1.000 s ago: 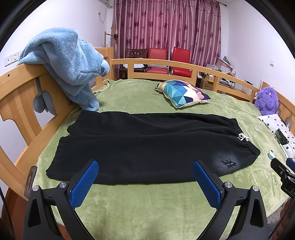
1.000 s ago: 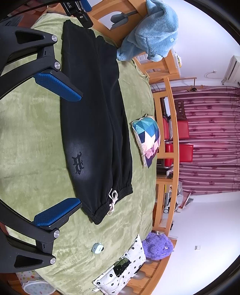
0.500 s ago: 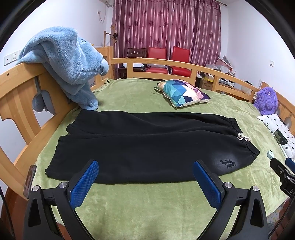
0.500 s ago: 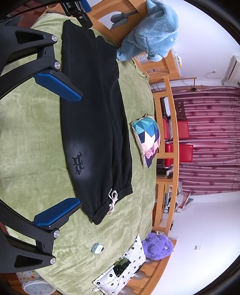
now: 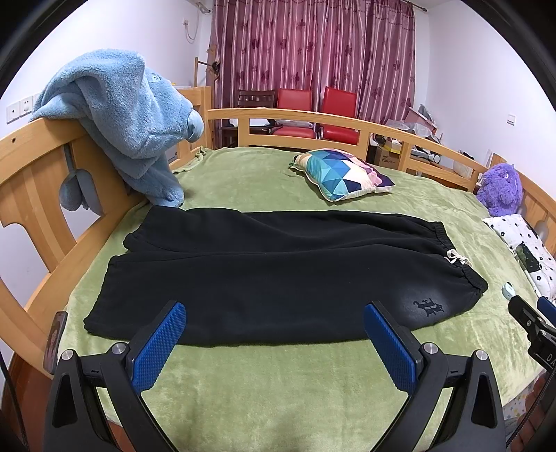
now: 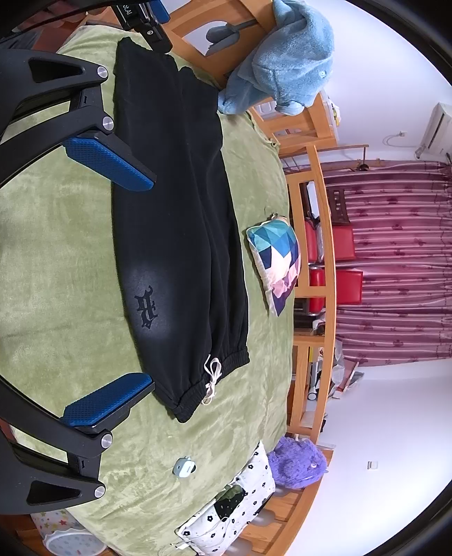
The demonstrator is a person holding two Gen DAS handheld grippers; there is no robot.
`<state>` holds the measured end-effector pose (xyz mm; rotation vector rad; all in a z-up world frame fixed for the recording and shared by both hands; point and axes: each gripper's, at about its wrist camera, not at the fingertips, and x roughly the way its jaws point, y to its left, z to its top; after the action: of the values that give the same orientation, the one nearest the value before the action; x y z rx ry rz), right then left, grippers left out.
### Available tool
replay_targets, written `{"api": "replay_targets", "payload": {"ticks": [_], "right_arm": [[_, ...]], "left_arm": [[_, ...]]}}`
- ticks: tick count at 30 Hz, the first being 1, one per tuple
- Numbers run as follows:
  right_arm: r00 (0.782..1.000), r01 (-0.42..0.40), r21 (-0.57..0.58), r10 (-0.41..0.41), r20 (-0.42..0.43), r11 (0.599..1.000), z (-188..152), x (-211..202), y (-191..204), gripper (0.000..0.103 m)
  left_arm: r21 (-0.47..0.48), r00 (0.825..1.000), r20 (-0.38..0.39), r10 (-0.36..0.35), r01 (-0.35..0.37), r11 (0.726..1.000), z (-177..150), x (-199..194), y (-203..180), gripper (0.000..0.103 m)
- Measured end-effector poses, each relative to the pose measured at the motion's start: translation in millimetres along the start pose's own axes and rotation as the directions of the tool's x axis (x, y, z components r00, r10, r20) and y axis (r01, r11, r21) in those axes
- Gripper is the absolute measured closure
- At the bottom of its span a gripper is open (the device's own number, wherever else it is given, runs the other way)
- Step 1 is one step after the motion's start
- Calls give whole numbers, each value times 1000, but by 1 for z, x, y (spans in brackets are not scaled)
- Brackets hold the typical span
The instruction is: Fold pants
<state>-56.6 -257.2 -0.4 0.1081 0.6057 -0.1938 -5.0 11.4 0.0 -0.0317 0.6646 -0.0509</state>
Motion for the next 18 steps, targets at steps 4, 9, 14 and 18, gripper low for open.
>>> {"api": "replay_targets", "payload": {"ticks": [4,9,14,18], "right_arm": [[1000,1,-1,-1,1,1000,0,0,0,0],[1000,0,0,0,1,1000,0,0,0,0],[1000,1,1,-1,1,1000,0,-1,0,0],[1000,0,3,0,2,1000,0,-1,0,0]], "left_arm": [[0,1000,-1,0,0,1000,0,0,0,0],[-1,1000,0,0,0,1000,0,0,0,0],[0,1000,0,0,0,1000,0,0,0,0],[-2,1000,0,-1,1,1000,0,0,0,0]]}}
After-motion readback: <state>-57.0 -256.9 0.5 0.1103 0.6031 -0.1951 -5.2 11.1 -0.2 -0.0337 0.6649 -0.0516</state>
